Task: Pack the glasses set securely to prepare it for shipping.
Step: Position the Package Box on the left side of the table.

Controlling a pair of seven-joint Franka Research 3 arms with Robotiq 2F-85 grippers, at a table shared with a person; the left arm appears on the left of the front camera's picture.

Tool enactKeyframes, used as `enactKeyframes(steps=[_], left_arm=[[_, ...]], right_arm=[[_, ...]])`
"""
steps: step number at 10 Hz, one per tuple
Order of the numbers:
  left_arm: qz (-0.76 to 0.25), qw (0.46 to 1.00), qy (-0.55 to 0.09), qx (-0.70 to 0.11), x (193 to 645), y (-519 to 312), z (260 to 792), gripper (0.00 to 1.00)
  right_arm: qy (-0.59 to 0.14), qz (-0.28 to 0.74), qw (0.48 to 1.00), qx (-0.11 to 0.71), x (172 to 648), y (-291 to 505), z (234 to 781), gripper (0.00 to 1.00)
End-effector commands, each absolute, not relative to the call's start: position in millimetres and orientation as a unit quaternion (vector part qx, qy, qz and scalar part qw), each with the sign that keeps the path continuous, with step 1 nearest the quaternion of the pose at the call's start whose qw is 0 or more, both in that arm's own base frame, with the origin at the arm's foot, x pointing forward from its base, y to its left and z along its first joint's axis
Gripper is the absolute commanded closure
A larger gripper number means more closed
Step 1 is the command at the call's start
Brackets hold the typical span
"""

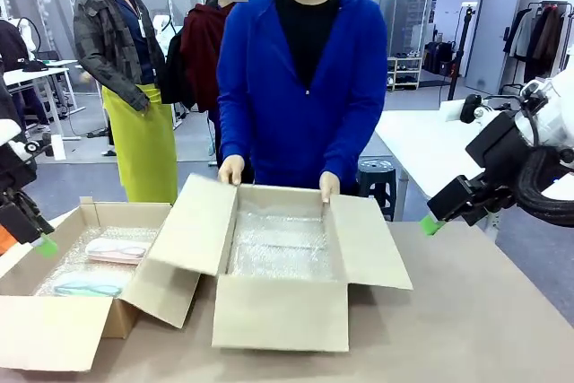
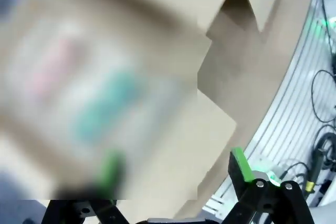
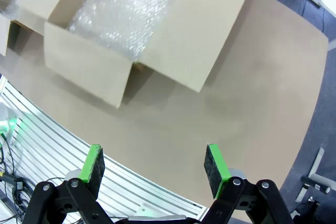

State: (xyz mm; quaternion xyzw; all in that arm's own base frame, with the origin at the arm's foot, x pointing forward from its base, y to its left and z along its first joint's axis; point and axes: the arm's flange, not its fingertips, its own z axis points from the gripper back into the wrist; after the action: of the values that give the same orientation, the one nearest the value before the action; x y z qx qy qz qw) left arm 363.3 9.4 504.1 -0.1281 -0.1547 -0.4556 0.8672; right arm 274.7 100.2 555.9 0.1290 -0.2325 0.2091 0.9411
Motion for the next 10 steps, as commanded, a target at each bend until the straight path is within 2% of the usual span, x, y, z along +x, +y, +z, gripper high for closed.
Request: enactKeyframes(steps=[1, 2, 10], left_arm=[[-0.453, 0.857, -0.18, -0.165, 363, 27, 504, 0.0], [-0.456, 0.867, -0.155, -0.128, 363, 9, 504, 0.0], [-0.456, 0.867, -0.155, -0.128, 363, 9, 504, 0.0]], right_arm=[[-0.235, 0.197, 0.943, 0.126, 273, 102, 553, 0.04], [-0.235, 0.197, 0.943, 0.126, 273, 102, 553, 0.04], [-0.235, 0.197, 0.943, 0.126, 273, 102, 553, 0.04]])
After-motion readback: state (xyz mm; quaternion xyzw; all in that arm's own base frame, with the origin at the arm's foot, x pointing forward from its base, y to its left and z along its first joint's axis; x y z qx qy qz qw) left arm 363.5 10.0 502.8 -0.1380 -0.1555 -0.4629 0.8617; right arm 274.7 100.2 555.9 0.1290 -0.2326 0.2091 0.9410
